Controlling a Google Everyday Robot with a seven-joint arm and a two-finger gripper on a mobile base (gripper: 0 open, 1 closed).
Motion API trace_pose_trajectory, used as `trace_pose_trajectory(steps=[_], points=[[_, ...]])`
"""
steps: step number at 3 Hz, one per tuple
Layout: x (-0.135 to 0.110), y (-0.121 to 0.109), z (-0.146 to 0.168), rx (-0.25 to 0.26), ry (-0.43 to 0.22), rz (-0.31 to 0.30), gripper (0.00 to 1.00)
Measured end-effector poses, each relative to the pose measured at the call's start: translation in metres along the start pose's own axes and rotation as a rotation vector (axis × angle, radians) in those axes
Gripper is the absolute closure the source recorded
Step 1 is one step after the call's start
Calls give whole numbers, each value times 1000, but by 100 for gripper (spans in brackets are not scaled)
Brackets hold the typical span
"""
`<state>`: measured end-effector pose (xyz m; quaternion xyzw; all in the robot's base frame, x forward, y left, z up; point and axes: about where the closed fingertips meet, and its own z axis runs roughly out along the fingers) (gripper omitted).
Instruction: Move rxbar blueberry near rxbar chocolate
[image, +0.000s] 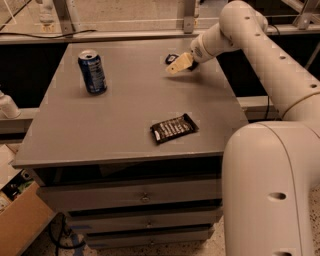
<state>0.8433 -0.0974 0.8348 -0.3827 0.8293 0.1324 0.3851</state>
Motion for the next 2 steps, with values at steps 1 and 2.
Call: trace_pose_trajectory(steps=[1, 2], points=[[5, -2, 3, -1, 8, 8, 41], [6, -3, 3, 1, 10, 10, 64]])
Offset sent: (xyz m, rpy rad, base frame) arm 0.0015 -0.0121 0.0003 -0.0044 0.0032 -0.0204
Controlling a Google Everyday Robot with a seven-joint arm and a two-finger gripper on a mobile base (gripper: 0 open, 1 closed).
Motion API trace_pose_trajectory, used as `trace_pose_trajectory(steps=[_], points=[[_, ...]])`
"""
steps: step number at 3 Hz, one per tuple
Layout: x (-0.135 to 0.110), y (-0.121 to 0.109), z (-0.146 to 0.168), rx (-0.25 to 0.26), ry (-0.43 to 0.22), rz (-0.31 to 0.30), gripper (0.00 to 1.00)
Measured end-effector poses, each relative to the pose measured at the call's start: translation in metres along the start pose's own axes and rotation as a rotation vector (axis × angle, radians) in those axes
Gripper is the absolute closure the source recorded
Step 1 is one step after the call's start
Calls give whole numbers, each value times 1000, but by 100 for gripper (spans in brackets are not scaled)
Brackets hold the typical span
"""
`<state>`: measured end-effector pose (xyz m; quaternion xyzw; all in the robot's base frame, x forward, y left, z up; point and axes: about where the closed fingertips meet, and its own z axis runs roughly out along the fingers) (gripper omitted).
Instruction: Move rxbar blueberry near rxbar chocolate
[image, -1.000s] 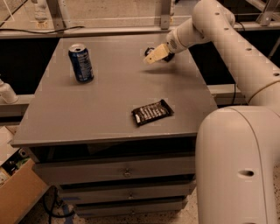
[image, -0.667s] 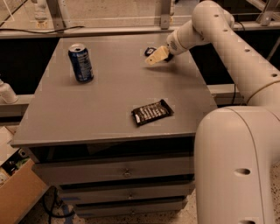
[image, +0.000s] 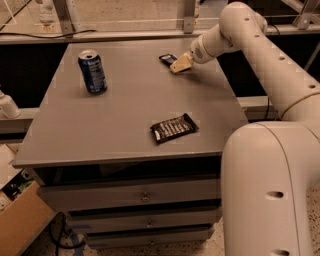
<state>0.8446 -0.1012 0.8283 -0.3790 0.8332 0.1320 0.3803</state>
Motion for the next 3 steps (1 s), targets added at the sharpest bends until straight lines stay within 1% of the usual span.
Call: trace_pose_trajectory(steps=[1, 2, 3], points=[[-3, 0, -4, 1, -7, -4, 87], [-9, 3, -14, 2, -23, -13, 100], [-16, 10, -36, 1, -45, -31, 100]])
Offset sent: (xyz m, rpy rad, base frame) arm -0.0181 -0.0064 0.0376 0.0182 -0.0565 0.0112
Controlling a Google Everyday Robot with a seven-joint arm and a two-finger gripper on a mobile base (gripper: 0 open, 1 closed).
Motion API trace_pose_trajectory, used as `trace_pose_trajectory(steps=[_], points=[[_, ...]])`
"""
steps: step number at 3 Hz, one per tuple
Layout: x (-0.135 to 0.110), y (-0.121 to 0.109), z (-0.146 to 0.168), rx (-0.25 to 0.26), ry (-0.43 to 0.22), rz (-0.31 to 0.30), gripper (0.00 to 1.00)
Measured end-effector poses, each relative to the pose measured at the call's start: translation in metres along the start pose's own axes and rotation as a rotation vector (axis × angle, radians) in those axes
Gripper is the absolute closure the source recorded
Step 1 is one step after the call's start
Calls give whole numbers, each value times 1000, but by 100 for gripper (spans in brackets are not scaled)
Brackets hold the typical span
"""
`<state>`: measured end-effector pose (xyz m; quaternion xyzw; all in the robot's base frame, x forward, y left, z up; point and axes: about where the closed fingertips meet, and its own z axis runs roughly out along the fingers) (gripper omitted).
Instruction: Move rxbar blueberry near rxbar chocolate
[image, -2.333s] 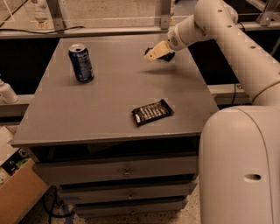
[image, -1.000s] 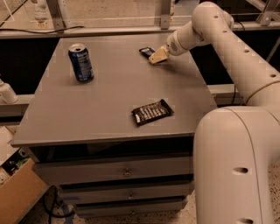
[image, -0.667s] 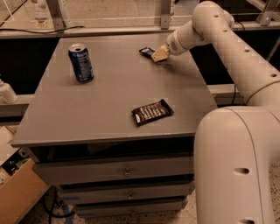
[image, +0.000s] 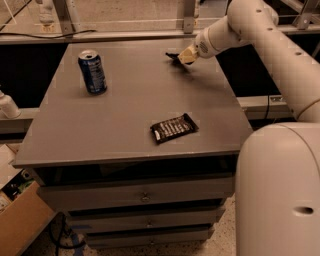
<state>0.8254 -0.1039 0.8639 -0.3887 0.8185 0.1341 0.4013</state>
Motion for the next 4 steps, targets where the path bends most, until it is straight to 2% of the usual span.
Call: trace_pose_trajectory(steps=[1, 2, 3, 4], points=[[13, 21, -80, -12, -23, -23, 100], [13, 21, -79, -13, -23, -23, 100], [7, 26, -66, -53, -30, -22, 100], [11, 39, -66, -102, -31, 8, 100]])
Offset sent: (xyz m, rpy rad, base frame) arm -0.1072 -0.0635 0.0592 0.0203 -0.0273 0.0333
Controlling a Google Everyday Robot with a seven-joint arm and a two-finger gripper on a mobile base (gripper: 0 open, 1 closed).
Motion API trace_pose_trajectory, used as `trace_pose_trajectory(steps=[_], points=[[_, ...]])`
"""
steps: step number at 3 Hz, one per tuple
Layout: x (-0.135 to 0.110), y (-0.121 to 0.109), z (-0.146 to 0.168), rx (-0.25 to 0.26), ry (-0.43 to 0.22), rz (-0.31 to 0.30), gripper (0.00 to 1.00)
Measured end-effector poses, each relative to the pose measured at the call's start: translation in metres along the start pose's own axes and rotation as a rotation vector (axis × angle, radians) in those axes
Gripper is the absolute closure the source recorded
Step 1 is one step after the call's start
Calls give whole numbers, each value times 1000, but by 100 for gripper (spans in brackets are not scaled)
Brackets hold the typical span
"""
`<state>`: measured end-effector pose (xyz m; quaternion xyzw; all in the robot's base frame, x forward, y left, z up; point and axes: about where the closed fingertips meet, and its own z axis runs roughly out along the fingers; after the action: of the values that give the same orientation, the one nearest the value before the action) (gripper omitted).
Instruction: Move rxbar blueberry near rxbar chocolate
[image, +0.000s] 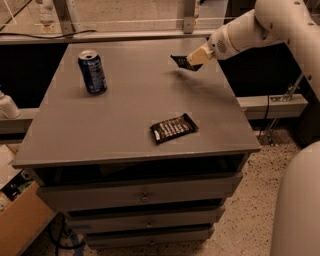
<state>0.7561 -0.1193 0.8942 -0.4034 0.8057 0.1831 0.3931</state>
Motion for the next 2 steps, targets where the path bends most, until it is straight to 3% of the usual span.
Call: trace_pose_trajectory(steps=[2], points=[[7, 45, -47, -32, -24, 24, 100]])
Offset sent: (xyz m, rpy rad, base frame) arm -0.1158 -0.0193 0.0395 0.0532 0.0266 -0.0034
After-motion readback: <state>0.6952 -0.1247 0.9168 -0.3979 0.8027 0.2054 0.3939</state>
